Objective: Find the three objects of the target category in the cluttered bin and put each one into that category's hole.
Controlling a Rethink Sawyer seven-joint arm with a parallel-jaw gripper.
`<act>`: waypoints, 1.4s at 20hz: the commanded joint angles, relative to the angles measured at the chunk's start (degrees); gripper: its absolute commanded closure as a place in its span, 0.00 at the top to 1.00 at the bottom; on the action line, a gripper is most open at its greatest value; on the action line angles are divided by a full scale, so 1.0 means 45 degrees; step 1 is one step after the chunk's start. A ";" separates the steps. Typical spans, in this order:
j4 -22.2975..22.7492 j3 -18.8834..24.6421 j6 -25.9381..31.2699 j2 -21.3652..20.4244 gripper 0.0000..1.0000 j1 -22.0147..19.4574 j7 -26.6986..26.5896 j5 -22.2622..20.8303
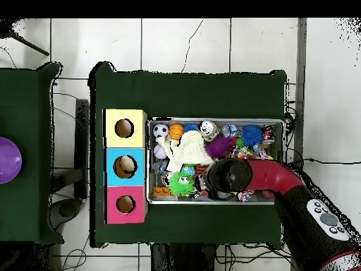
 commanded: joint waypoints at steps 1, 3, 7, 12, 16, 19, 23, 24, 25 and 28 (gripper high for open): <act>-0.0770 0.0896 0.0228 -0.0042 1.00 0.0042 -0.2972 -0.1112; -0.1274 0.1101 0.0491 0.0096 1.00 0.0051 -0.3634 -0.1232; -0.2149 0.1555 0.0777 0.0098 1.00 0.0174 -0.4926 -0.1770; -0.3040 0.1945 0.1499 0.0289 1.00 0.0216 -0.5648 -0.2052; -0.3562 0.2094 0.1728 0.0605 1.00 0.0192 -0.5996 -0.2253; -0.3853 0.2128 0.1889 0.0726 1.00 0.0197 -0.6265 -0.2300; -0.4138 0.2138 0.2033 0.0706 1.00 0.0252 -0.6625 -0.2338; -0.4216 0.2134 0.2045 0.0745 1.00 0.0276 -0.6711 -0.2350; -0.4292 0.2126 0.2049 0.0788 1.00 0.0292 -0.6794 -0.2360; -0.4364 0.2045 0.2060 0.0768 1.00 0.0355 -0.6896 -0.2355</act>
